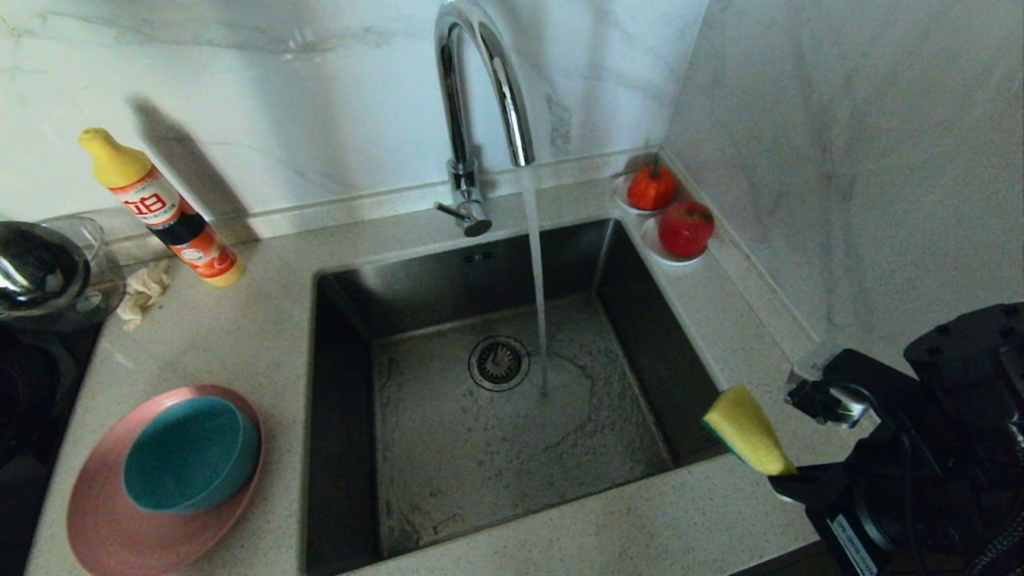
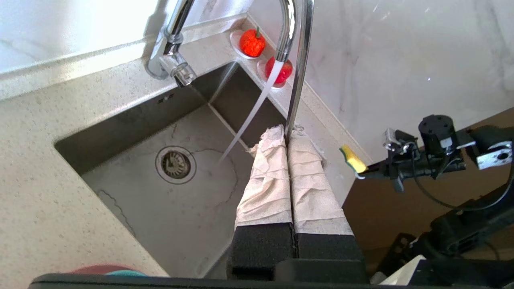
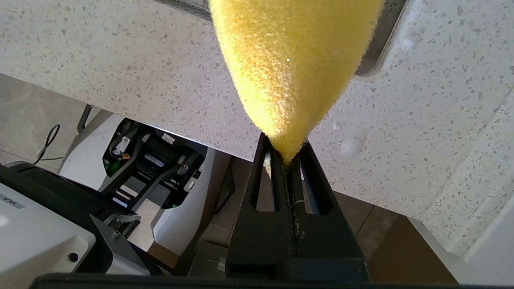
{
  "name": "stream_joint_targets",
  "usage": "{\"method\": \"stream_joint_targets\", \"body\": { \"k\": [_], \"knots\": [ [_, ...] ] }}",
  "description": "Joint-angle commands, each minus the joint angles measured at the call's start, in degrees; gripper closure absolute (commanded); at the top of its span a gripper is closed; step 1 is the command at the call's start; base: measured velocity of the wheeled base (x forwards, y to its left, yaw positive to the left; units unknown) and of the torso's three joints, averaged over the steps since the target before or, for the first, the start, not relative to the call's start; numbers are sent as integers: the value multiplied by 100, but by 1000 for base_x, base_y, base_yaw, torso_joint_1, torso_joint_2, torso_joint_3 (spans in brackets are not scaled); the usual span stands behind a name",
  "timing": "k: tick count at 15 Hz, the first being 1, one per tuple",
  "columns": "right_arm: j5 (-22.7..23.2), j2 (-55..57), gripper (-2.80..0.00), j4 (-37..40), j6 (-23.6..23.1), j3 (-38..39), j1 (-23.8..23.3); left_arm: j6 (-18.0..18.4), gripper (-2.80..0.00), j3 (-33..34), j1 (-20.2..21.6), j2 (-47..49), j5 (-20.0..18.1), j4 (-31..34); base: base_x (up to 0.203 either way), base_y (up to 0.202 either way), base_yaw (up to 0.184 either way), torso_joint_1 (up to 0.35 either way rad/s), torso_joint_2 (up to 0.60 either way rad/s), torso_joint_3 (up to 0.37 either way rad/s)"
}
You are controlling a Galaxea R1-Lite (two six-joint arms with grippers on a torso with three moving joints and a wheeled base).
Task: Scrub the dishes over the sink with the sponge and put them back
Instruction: Rinse the spoon
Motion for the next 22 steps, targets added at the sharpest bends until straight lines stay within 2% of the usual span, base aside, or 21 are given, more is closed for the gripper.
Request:
{"method": "stream_joint_targets", "body": {
  "k": [1,3,6,9,12,17,20,22],
  "knots": [
    [-7,-19,0,11,-3,4,2,-31,0,-122,3,-40,-49,-48,0,0,0,0,0,0],
    [-1,-28,0,8,-3,51,2,157,0,-105,3,-70,-49,-48,0,0,0,0,0,0],
    [-1,-46,0,8,-3,80,2,761,0,195,0,-164,-49,-48,0,0,0,0,0,0],
    [-10,-50,0,8,-11,80,2,862,0,405,3,-181,-49,-48,0,0,0,0,0,0],
    [-8,-37,0,6,-11,78,2,1440,0,611,1,-183,-49,-48,0,0,0,0,0,0],
    [-10,-37,0,8,-3,80,2,1428,0,667,-5,-165,-49,-48,0,0,0,0,0,0],
    [-10,-28,0,8,-3,80,2,1373,0,1024,-6,-198,-49,-48,0,0,0,0,0,0],
    [-4,-39,0,8,-3,80,2,1710,0,1198,-6,-204,-49,-48,0,0,0,0,0,0]
  ]
}}
